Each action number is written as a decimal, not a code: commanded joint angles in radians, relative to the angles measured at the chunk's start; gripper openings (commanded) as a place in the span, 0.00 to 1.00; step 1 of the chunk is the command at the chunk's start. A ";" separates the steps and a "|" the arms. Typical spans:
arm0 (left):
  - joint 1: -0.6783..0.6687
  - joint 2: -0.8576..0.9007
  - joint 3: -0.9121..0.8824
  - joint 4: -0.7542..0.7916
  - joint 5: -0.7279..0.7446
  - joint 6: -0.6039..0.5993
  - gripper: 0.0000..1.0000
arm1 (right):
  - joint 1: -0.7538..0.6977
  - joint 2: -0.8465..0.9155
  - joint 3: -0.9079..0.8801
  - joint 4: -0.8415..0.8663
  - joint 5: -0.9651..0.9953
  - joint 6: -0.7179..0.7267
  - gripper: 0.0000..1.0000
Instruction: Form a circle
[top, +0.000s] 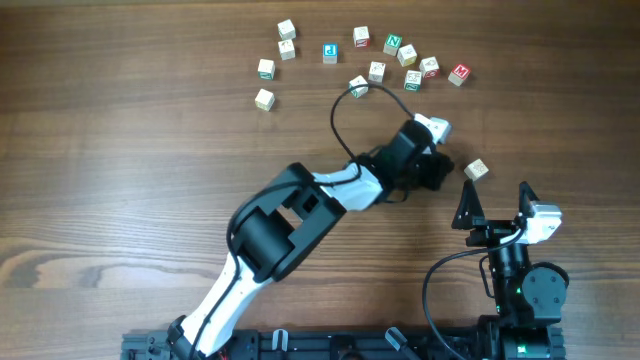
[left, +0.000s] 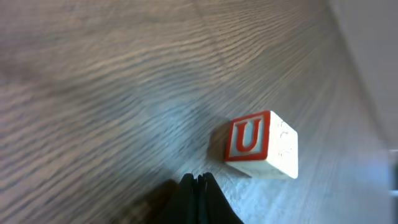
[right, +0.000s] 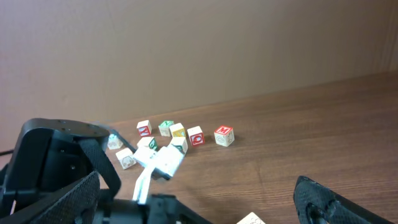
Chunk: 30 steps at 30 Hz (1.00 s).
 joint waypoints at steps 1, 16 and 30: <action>0.019 0.013 -0.005 0.020 0.220 -0.224 0.04 | -0.005 -0.004 -0.001 0.002 -0.007 -0.017 1.00; -0.006 0.013 -0.005 0.084 0.120 -0.339 0.04 | -0.005 -0.004 -0.001 0.002 -0.007 -0.017 1.00; 0.016 0.073 -0.004 0.167 0.111 -0.470 0.06 | -0.005 -0.004 -0.001 0.002 -0.007 -0.017 1.00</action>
